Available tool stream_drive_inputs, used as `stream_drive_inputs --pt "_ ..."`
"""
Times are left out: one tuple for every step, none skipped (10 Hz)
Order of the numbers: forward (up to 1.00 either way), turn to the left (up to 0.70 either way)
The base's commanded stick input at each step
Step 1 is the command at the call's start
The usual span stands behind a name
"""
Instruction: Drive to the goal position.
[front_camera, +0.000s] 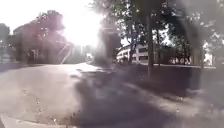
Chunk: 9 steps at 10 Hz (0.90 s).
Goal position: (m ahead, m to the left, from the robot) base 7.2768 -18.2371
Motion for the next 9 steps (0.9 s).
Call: stream_drive_inputs --pt "0.0 0.0" --pt "0.0 0.0" --pt "0.0 -0.09" --pt "0.0 -0.51" --pt "0.0 -0.7" --pt "0.0 -0.7" --pt "0.0 -0.7" --pt "0.0 -0.69" --pt "0.0 -0.3"
